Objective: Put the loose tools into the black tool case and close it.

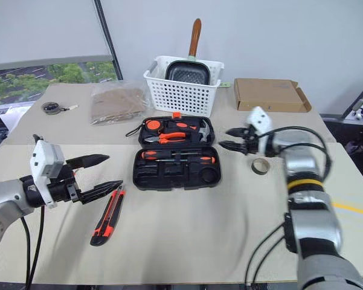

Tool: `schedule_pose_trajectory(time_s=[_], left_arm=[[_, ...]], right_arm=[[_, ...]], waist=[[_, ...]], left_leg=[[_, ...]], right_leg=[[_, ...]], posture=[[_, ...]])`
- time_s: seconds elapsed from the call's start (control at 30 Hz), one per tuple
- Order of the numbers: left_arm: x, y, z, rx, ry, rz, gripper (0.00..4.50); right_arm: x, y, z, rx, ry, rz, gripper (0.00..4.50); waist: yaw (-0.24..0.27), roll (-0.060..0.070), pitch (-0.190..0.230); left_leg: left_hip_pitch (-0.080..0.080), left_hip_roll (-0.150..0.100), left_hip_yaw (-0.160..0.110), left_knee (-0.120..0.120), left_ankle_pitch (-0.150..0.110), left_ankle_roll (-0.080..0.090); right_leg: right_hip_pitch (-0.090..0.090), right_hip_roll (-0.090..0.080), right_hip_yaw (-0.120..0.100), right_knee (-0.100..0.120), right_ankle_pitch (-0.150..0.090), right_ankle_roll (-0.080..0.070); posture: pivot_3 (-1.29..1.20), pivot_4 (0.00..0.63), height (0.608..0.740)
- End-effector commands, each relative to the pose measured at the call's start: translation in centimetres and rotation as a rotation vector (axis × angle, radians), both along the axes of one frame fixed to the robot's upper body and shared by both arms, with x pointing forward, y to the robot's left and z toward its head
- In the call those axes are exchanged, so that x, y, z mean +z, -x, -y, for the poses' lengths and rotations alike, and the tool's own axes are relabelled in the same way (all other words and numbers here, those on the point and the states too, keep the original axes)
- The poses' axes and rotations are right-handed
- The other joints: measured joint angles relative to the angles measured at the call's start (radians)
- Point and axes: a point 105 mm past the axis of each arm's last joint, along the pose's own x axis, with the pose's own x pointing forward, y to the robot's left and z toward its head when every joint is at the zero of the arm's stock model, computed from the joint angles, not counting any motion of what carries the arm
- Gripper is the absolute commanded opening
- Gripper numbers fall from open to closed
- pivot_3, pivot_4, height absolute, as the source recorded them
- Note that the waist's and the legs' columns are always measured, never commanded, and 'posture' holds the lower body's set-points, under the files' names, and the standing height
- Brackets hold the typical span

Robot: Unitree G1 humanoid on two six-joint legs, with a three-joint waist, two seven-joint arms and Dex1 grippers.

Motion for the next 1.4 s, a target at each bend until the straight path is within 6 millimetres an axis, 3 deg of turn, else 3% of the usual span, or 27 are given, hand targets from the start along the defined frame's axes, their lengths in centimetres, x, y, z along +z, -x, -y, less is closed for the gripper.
schedule_pose_trajectory(time_s=[0.03, 0.17, 0.43, 0.67, 0.8, 0.93, 1.1, 1.23, 1.4], left_arm=[[0.6, 0.3, 1.7, -0.092, -0.003, 0.019, 4.50], [0.8, 0.2, 3.5, -0.183, -0.002, 0.017, 4.50], [1.1, 0.2, 4.6, -0.251, -0.022, 0.026, 4.50], [1.1, 0.0, 4.0, -0.212, -0.026, 0.031, 4.50], [0.0, -1.2, 0.9, -0.007, -0.035, 0.037, 4.50], [-0.4, -2.0, -2.8, 0.227, -0.005, 0.053, 4.50], [-1.4, -3.2, -10.6, 0.662, -0.002, 0.095, 4.50], [-4.0, -2.1, -14.5, 0.829, -0.056, 0.033, 4.50], [-6.5, -0.9, -16.1, 0.891, -0.102, -0.054, 4.50]], right_arm=[[1.5, 1.5, 2.3, -0.051, 0.033, 0.010, 3.84], [-0.4, 2.8, 4.0, -0.119, 0.097, -0.069, 3.84], [-1.8, 2.7, 3.1, -0.139, 0.102, -0.108, 3.84], [-1.8, 2.4, 2.4, -0.120, 0.093, -0.100, 3.84], [0.5, 3.7, -1.2, 0.078, -0.075, -0.029, 3.84], [2.1, 7.3, -5.2, 0.354, -0.236, -0.008, 3.84], [4.5, 9.8, -8.5, 0.553, -0.346, 0.071, 3.84], [6.0, 10.7, -9.8, 0.640, -0.386, 0.107, 3.84], [6.5, 10.9, -10.2, 0.683, -0.393, 0.127, 3.84]], waist=[[-0.002, 0.000, 0.000], [-0.011, 0.000, 0.001], [-0.011, -0.001, 0.002], [-0.004, -0.001, 0.002], [-0.008, -0.001, 0.002], [-0.001, -0.001, 0.002], [0.007, -0.001, 0.003], [0.005, -0.002, 0.003], [0.008, -0.003, 0.003]], left_leg=[[0.000, 0.000, 0.000, 0.000, 0.000, 0.000], [0.002, 0.001, 0.002, 0.000, 0.000, 0.000], [0.004, 0.002, 0.000, 0.001, -0.002, 0.004], [0.002, 0.002, 0.001, 0.001, 0.001, 0.000], [0.002, 0.002, 0.002, 0.000, 0.000, 0.000], [0.002, 0.004, 0.001, -0.001, -0.002, 0.003], [0.003, 0.005, 0.000, 0.000, -0.004, 0.006], [0.003, 0.005, 0.000, 0.000, -0.005, 0.005], [0.003, 0.005, 0.001, 0.000, -0.010, 0.000]], right_leg=[[0.000, 0.000, 0.000, 0.000, 0.000, 0.000], [0.000, 0.000, 0.001, 0.000, 0.000, 0.001], [0.000, 0.003, 0.001, 0.003, 0.000, 0.001], [0.000, 0.003, 0.001, 0.001, -0.001, 0.001], [0.000, 0.003, 0.002, -0.001, -0.001, 0.001], [0.000, 0.004, 0.000, -0.001, -0.001, 0.001], [0.001, 0.002, -0.001, 0.000, -0.001, 0.001], [0.000, 0.001, -0.001, 0.001, 0.000, 0.001], [-0.001, 0.000, -0.001, 0.000, -0.001, -0.001]], posture=[[0.00, 0.150, 0.700], [0.00, 0.150, 0.700], [0.00, 0.150, 0.700], [0.00, 0.150, 0.700], [0.00, 0.150, 0.700], [0.00, 0.150, 0.700], [0.00, 0.150, 0.700], [0.00, 0.150, 0.700], [0.00, 0.150, 0.700]])
